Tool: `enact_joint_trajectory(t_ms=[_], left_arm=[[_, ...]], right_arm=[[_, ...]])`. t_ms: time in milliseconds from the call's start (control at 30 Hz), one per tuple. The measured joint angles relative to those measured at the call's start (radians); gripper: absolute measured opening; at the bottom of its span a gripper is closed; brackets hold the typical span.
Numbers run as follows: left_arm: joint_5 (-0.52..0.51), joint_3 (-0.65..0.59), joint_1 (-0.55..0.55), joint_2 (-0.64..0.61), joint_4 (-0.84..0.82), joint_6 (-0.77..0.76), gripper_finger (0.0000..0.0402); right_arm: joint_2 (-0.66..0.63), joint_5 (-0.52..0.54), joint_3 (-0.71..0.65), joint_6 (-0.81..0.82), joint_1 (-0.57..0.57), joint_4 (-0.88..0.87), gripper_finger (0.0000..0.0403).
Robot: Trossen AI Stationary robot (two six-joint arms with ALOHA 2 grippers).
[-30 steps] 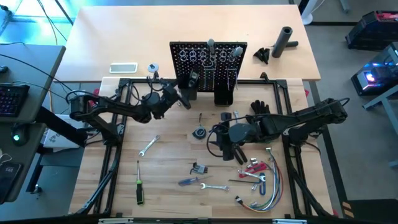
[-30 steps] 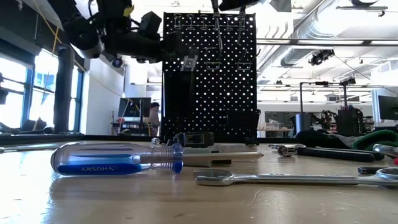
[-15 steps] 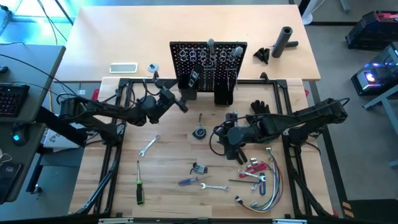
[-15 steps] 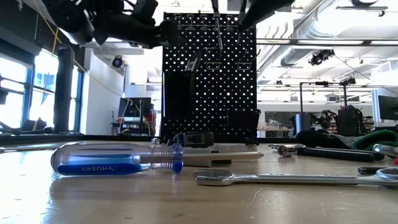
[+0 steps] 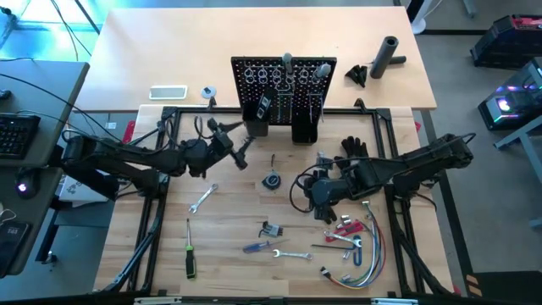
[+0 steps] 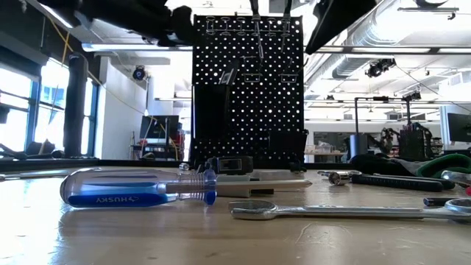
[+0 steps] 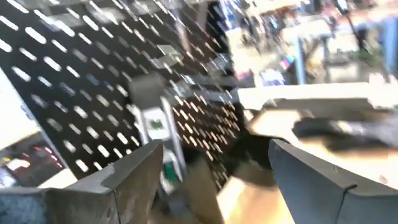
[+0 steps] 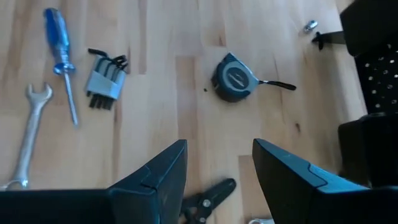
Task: Hang tools onto peg board
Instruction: Hang the blue screwdriver on the peg board
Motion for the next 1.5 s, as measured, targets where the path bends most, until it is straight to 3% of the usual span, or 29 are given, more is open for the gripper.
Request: enact_joint_trajectory(t_ms=[267,433,733,967,1333,1500], left_arm=[[0.101,0.0,-0.111,0.009,-0.264,-0.211,0.0287],[0.105,0.0,-0.18,0.057,-0.338,-0.288,0.0287],[0.159,0.0,-0.261,0.205,-0.322,-0.367,0.0287],[0.291,0.0,-0.292,0.355,-0.218,-0.405,0.0287],[0.309,-0.001,-0.376,0.416,-0.209,-0.418,0.0287],[0.309,0.0,-0.41,0.416,-0.24,-0.422,0.0287]], right_arm=[[0.101,-0.004,0.0,0.008,0.037,0.085,0.0181],[0.203,-0.08,0.0,0.028,0.037,0.08,0.0181],[0.285,-0.141,-0.001,0.06,0.086,0.079,0.0181],[0.285,-0.136,-0.001,0.071,0.132,0.156,0.0181],[0.291,-0.116,-0.205,0.242,0.194,0.5,0.0181],[0.291,-0.102,-0.237,0.228,0.199,0.638,0.0181]])
